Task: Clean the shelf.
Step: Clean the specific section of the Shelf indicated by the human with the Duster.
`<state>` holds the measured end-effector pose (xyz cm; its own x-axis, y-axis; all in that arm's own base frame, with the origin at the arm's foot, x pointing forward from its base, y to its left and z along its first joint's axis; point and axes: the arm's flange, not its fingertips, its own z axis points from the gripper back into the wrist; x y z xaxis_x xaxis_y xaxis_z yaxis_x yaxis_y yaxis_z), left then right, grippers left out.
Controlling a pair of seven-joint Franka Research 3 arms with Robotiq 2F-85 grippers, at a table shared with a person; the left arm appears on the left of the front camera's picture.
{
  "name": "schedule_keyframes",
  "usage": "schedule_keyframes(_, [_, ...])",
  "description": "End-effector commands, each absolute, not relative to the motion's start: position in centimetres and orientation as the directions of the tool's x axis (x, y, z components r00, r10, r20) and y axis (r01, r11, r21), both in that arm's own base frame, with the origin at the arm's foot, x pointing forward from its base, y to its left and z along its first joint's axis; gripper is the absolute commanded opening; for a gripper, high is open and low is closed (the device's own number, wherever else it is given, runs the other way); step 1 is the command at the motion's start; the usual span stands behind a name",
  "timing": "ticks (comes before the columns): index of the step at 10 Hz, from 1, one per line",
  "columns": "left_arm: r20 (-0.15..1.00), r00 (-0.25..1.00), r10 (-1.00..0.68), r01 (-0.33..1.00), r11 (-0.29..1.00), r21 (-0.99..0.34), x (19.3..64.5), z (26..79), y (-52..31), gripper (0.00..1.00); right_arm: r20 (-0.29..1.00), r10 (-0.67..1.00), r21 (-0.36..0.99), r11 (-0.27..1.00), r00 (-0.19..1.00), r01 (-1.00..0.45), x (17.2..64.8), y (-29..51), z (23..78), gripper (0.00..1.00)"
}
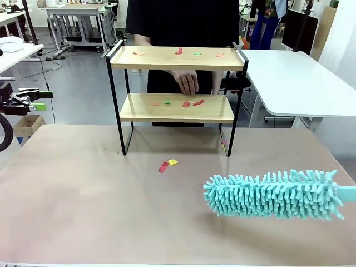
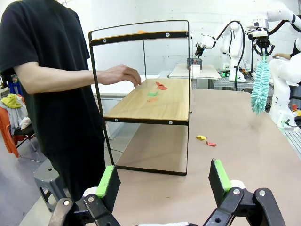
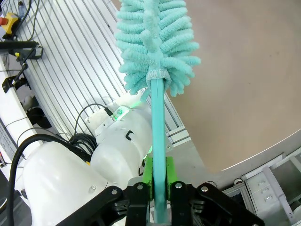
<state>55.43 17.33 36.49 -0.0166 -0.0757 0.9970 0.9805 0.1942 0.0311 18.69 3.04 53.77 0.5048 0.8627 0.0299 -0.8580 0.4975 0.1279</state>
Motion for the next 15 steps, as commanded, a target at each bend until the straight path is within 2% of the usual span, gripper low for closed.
schedule_keyframes(1, [0.997,-0.019,-0.077,0.980,0.195,0.034,55.31,36.64,17.24,1.00,0.027,0.856,0.123,0.510,0.517,-0.851,18.72,2.66,53.79,0.13])
schedule_keyframes(15, [0.997,-0.019,-0.077,0.980,0.195,0.034,55.31,36.64,17.24,1.00,0.030,0.863,0.128,0.497,0.505,-0.858,18.68,3.05,53.77,0.13])
